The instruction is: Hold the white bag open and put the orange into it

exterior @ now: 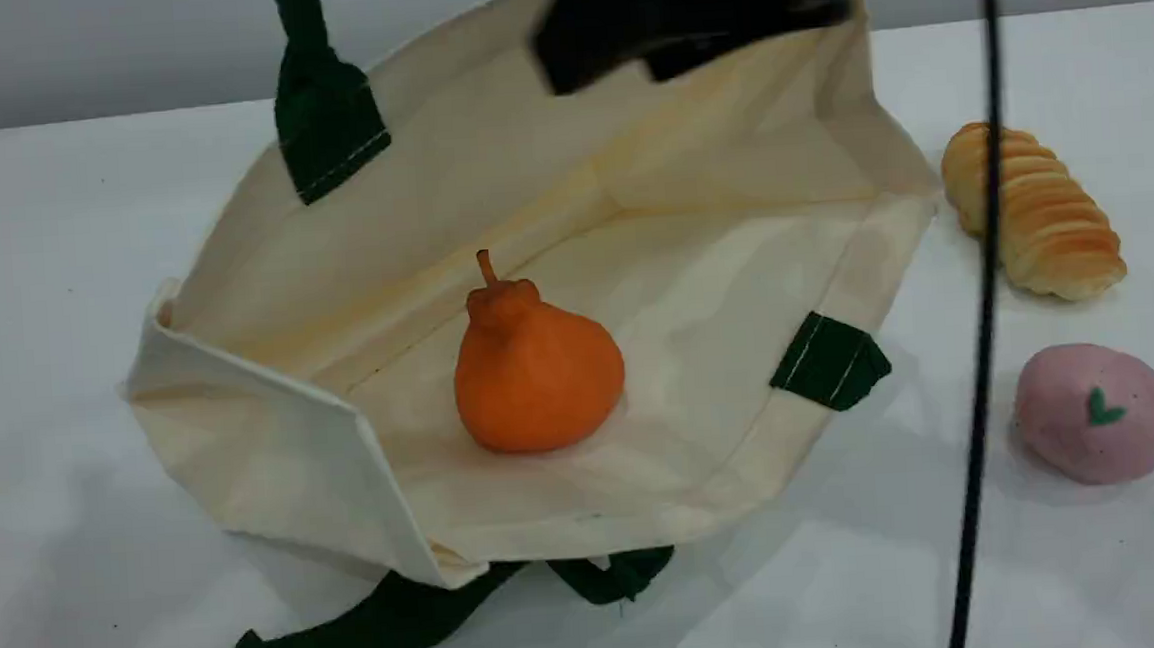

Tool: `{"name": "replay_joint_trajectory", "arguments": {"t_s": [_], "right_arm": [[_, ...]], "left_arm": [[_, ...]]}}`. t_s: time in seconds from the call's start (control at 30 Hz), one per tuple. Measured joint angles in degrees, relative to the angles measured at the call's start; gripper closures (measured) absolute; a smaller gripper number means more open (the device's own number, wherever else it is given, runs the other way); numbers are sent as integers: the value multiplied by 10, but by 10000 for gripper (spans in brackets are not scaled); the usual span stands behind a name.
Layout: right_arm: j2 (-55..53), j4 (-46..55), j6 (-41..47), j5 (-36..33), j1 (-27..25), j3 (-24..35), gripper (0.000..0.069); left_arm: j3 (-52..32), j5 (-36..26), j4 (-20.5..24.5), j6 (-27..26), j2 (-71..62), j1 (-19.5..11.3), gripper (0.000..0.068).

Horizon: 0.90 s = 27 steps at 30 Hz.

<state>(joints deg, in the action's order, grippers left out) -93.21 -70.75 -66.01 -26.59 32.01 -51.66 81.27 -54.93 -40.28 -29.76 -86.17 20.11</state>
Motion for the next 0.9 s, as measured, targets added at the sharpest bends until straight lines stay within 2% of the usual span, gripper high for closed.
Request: {"name": "replay_joint_trajectory", "arguments": {"t_s": [0.13, 0.33, 0.4, 0.53, 0.73, 0.9], "right_arm": [[15, 81, 68, -48, -29, 2, 343], [58, 179, 120, -107, -30, 2, 610], [78, 197, 127, -124, -30, 2, 666], [136, 230, 159, -161, -30, 2, 684], [228, 313, 227, -156, -30, 2, 684], [284, 430, 325, -186, -30, 2, 683]], "left_arm": [[0, 7, 14, 1, -1, 0, 617], [0, 8, 26, 5, -4, 0, 617], [0, 8, 27, 5, -11, 0, 617], [0, 5, 27, 5, -24, 0, 617], [0, 5, 27, 5, -36, 0, 612], [0, -6, 27, 5, -36, 0, 545]]}}
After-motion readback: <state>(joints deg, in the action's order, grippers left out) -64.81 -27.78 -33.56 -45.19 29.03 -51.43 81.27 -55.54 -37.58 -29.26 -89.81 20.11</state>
